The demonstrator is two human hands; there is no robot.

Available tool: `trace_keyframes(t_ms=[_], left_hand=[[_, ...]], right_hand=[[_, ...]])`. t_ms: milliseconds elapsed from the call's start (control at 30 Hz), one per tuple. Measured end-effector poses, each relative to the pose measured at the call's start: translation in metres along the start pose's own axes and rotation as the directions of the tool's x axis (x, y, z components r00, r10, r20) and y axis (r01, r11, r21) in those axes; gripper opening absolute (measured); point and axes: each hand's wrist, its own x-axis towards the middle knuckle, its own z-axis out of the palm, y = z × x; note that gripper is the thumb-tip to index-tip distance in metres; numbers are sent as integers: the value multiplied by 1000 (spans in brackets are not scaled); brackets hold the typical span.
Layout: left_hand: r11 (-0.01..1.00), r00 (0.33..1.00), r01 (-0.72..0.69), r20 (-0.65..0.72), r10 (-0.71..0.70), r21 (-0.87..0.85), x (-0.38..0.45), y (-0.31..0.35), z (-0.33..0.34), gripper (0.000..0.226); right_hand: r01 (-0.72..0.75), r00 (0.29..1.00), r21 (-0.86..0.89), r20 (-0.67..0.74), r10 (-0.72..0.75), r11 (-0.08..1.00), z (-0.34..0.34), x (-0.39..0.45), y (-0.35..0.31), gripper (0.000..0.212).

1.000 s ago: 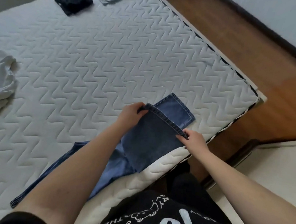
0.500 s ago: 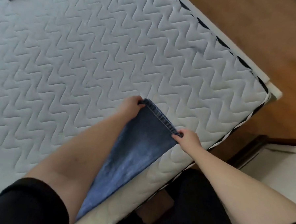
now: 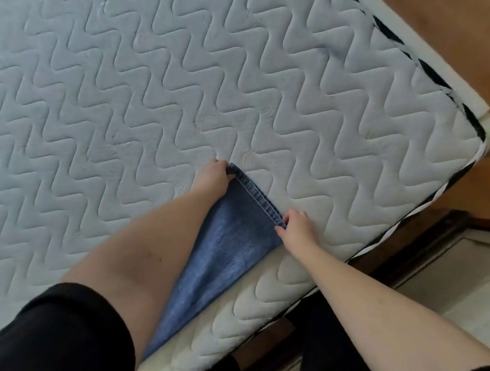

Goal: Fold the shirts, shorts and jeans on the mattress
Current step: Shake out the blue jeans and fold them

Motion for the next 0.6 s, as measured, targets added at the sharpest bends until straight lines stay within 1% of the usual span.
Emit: trace_keyframes(t_ms=[33, 100, 167, 233, 300, 400, 500, 600], left_hand=[[1000, 1000, -5, 1, 5, -17, 1, -1, 1, 24], [998, 1000, -6, -2, 6, -70, 3, -1, 1, 31], [997, 1000, -2, 2, 2, -76, 7, 0, -2, 32], [997, 1000, -10, 9, 11, -81, 13, 3, -6, 29], [993, 999, -33, 7, 34, -111, 18, 13, -10, 26], [980, 996, -90, 0, 92, -175, 26, 43, -13, 22], [969, 992, -127, -13, 127, -210, 33, 75, -10, 24], [955, 991, -129, -15, 130, -268, 31, 90, -6, 30]], right_hand=[[13, 1000, -21, 15, -13, 1000, 0, 1, 1, 24], [37, 998, -31, 48, -35, 999, -2, 2, 3, 23], [56, 996, -15, 70, -55, 998, -5, 3, 4, 22], [62, 996, 27, 67, -64, 998, -11, 4, 6, 21], [63, 997, 94, 29, -66, 994, -21, 7, 12, 21], [28, 999, 192, -46, -20, 981, -42, 13, 27, 24], [-6, 996, 192, -90, 24, 981, -61, 22, 45, 42], [-67, 984, 223, -145, 101, 972, -68, 27, 60, 46]])
